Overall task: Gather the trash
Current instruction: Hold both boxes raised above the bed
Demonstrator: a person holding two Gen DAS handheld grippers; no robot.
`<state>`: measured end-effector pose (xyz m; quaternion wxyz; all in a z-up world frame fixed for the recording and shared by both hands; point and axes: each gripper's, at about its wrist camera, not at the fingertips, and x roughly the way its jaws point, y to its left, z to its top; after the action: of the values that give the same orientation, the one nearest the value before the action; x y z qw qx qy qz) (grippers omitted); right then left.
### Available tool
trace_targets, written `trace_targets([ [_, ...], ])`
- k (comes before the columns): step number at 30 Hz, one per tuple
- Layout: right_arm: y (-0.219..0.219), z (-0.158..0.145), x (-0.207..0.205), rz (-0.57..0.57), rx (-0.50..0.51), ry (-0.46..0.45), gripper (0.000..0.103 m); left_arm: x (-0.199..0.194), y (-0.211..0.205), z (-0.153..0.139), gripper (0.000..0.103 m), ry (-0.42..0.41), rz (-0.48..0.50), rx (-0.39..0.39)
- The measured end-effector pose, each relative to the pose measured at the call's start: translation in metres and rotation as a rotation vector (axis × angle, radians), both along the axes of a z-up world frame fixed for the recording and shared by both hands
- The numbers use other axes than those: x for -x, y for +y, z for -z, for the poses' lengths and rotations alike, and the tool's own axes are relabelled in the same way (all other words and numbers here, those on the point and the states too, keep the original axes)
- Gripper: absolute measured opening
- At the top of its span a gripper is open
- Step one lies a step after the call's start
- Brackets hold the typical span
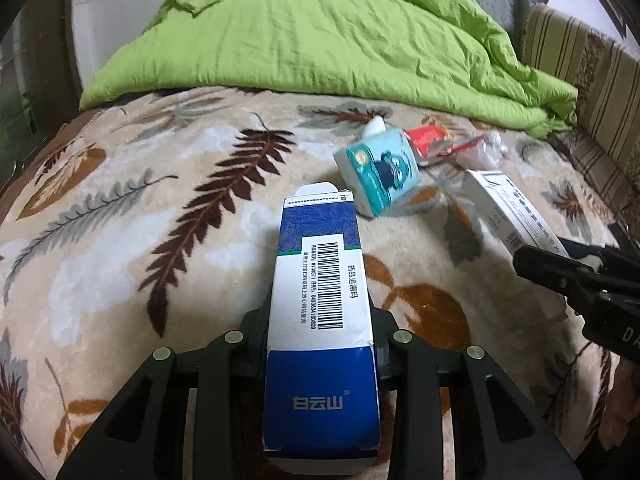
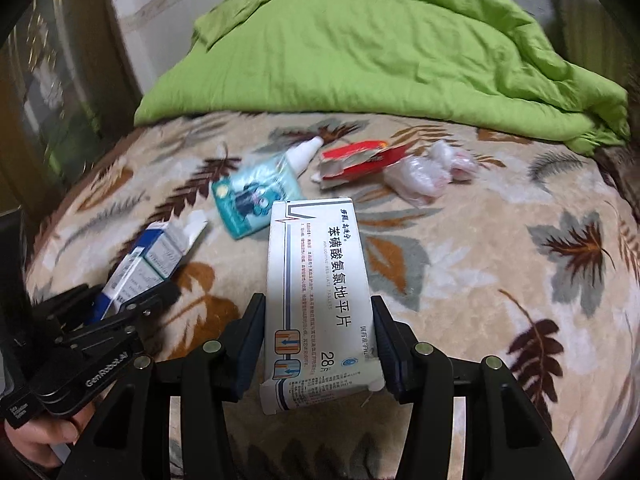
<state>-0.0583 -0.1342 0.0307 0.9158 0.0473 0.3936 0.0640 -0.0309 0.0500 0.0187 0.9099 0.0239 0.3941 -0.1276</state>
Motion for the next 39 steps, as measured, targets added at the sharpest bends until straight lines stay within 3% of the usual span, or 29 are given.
trace_targets([
  [10, -0.008, 0.002, -0.013, 0.044, 0.044, -0.02, 0.055, 0.005, 0.011, -0.012, 0.033, -0.068, -0.05, 0.004],
  [39, -0.001, 0.002, -0.011, 0.018, 0.061, -0.025, 0.055, 0.006, 0.016, -0.017, 0.033, -0.088, -0.065, -0.002],
])
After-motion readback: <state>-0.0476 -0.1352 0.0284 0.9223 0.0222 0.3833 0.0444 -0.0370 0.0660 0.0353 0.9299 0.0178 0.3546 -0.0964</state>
